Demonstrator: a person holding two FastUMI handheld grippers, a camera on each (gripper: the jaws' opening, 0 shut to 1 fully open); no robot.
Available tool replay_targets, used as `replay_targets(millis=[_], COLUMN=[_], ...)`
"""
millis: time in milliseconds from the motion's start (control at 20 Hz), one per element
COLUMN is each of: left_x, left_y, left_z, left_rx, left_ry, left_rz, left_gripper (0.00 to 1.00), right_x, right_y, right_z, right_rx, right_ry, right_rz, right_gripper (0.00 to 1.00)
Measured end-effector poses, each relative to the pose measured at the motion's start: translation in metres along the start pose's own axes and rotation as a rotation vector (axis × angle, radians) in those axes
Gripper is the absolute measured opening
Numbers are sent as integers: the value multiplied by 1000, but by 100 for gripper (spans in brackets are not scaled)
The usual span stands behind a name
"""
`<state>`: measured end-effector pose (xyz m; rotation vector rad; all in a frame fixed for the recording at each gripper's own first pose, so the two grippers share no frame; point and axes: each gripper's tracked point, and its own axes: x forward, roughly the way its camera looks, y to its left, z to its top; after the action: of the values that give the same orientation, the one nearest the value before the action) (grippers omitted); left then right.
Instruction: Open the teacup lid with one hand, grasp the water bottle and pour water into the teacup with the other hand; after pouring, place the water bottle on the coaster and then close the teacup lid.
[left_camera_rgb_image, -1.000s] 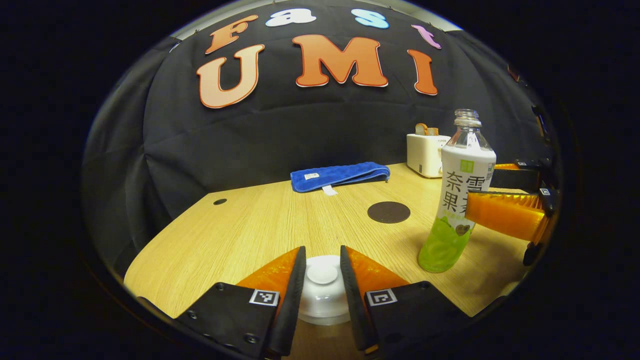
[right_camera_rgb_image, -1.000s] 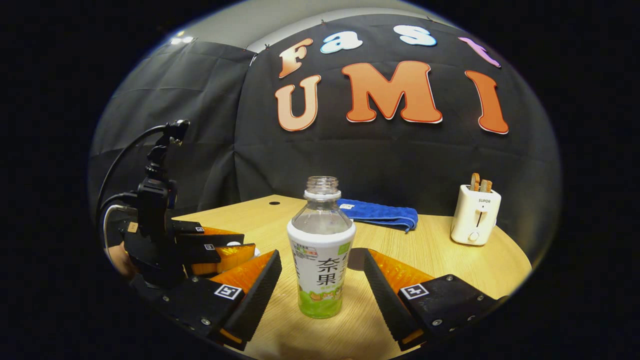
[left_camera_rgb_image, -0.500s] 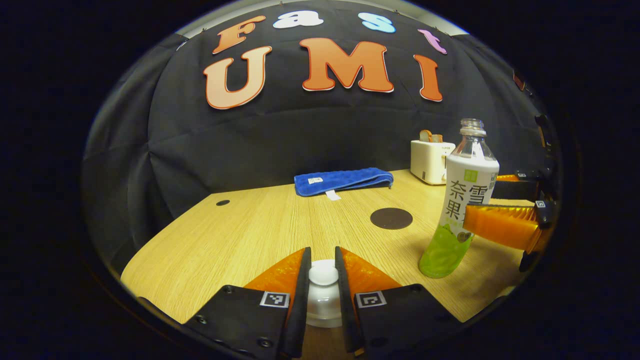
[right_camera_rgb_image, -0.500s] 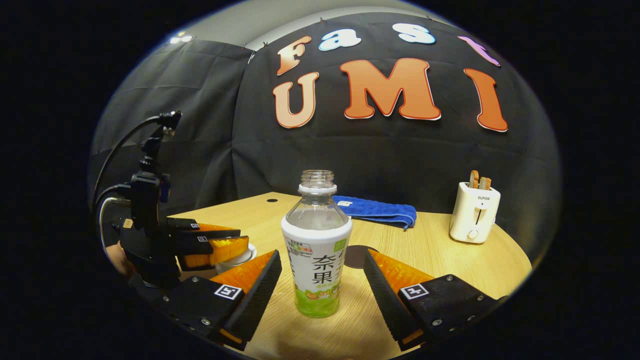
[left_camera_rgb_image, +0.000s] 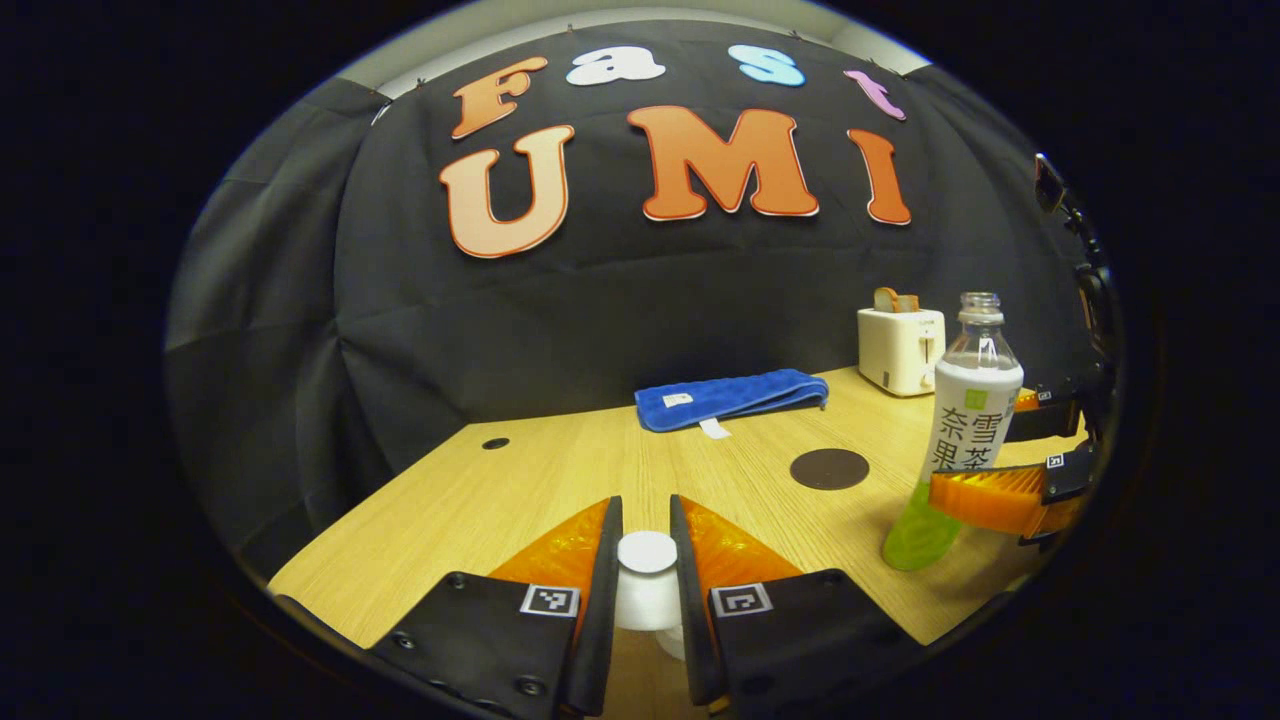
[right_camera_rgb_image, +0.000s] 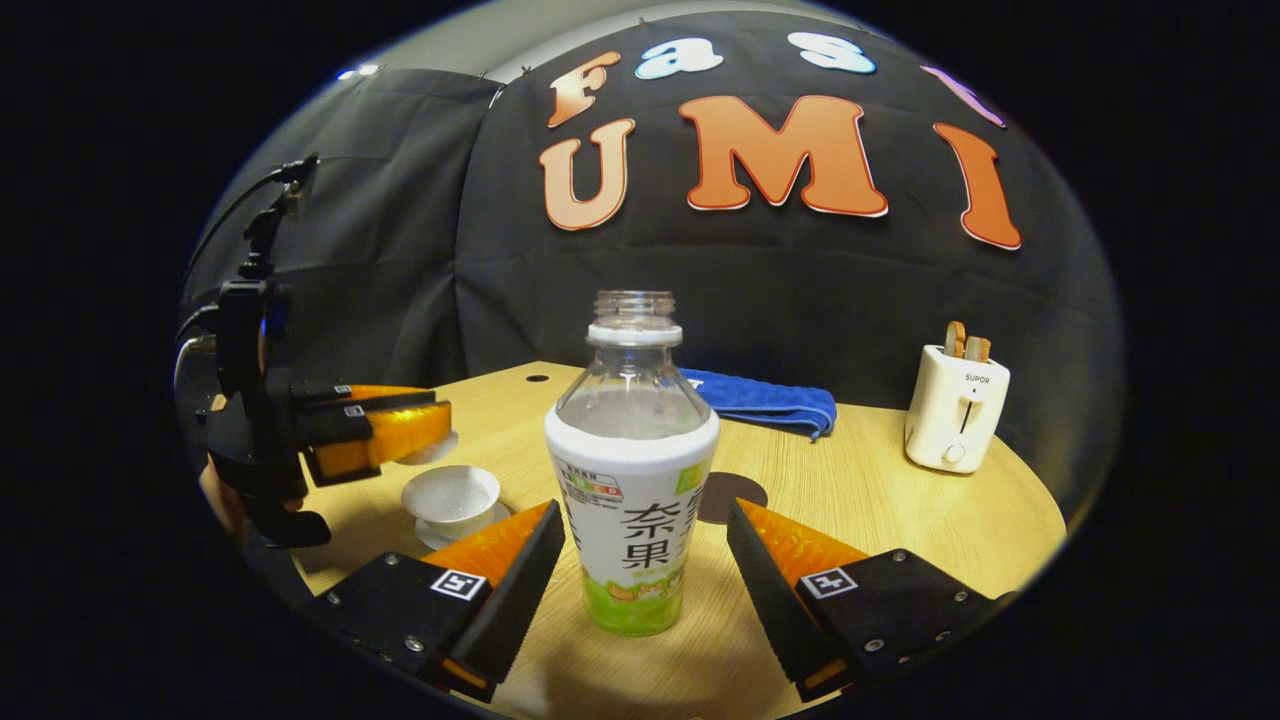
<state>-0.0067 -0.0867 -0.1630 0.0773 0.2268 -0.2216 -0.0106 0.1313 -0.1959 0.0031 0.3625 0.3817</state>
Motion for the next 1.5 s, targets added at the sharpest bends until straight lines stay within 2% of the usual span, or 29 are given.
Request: replay_targets(millis=[150,500,600,750,900,1100,1300,1500], left_x=[-2,-6,-8,-9,-10,-11,-12,-14], left_y=[22,54,62,75,83,94,99,104], left_z=[1,-14,-15,-20,-24,-32,-35,-37], left_rx=[-24,-54,-65,-79,-89,-94,-95,-96], left_ry=[-5,15,11,16,19,25,23,20], left_rz=[35,65,70,84,91,103,106,106], left_gripper=[34,34,34,34,34,34,34,34], right_x=[4,7,6,9,11,13,18,23], right_y=[1,8,5,-8,-15,-13,4,9], right_z=[-8,-14,-11,-5,1,12,11,14], right_rx=[3,-49,-92,-188,-284,-438,-625,-780], right_ry=[43,104,113,131,141,144,152,150], right_rz=[-10,-29,-57,-125,-162,-171,-140,-157], right_gripper=[96,70,68,66,66,66,66,66])
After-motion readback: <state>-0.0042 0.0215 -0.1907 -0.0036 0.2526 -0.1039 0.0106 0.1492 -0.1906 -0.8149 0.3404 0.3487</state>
